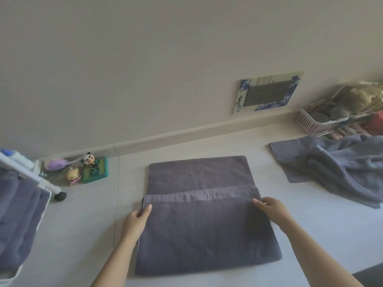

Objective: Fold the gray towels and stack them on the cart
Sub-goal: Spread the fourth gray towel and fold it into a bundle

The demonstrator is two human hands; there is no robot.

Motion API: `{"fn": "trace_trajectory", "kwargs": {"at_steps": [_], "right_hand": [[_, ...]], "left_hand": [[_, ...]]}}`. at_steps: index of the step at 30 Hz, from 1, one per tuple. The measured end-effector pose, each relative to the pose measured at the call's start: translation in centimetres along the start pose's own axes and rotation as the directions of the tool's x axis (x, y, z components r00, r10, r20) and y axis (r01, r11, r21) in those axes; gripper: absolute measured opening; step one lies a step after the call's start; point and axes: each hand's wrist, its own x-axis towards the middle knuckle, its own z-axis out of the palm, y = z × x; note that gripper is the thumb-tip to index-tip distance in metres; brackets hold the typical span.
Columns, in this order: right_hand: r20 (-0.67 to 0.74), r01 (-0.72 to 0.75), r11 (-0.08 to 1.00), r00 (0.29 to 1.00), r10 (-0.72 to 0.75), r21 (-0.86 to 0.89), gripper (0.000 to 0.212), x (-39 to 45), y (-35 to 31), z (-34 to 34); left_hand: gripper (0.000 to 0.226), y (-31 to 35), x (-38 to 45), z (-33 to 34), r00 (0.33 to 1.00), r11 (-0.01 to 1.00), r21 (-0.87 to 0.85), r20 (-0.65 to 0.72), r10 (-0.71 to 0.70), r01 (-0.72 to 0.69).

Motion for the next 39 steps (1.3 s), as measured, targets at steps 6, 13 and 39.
{"fn": "trace_trajectory", "kwargs": {"at_steps": [6,13,39], "right_hand": [[0.112,0.03,0.961,0.994,0.001,-0.275,0.044,-2.4,1.6,0.6],[-0.234,0.12,0.982,0.96,-0.152,-0.144,0.042,-7.0,1.6,0.3],[-0.325,0.161,0.981,0.938,-0.117,0.111,0.023,-10.3,2.5,2.8]], "left_hand": [[0.028,-1.9,-1.5,-0.3,0.977,0.987,0.154,0.213,0.017,-0.051],[0.018,-1.8,-6.1,-1.9,0.975,0.974,-0.04,-0.031,0.221,-0.222],[0.023,-5.4,-8.5,2.0,0.889,0.936,0.212,-0.311,0.336,-0.28]]}}
